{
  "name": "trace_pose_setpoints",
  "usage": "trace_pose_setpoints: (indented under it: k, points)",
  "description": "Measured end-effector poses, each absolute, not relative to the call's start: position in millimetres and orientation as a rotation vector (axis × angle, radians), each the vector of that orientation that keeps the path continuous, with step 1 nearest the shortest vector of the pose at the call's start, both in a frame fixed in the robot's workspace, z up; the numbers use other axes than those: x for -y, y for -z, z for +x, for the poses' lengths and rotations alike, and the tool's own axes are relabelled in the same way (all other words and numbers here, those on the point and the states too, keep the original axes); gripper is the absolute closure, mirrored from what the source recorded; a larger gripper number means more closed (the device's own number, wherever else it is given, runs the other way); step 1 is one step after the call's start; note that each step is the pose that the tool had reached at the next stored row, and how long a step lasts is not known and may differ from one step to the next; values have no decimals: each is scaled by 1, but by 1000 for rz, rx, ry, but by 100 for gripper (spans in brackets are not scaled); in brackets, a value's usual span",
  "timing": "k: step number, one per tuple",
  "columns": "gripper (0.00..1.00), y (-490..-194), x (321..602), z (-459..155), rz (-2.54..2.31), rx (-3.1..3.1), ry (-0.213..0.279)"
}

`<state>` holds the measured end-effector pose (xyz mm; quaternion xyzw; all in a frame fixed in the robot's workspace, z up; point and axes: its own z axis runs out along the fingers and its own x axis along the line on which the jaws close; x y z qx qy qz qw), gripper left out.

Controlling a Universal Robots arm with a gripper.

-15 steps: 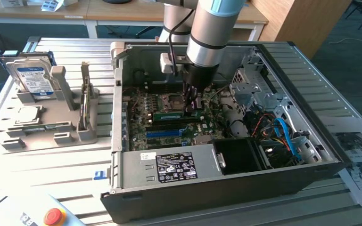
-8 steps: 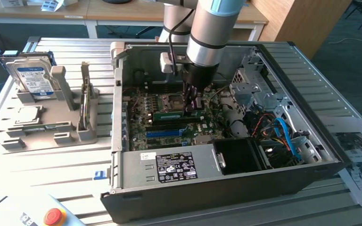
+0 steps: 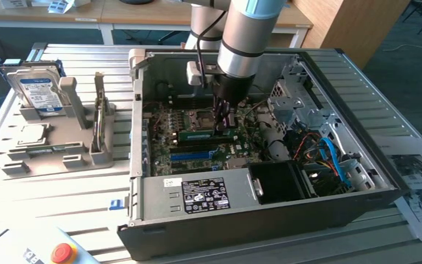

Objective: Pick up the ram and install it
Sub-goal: 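Insert the ram into the slot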

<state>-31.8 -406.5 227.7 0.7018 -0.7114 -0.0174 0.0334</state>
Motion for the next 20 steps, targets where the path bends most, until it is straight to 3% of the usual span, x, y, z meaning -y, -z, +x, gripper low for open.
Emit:
trace_pose_setpoints:
  k: [20]
  points:
    - [88, -226, 407, -32, 2159, 2188, 53]
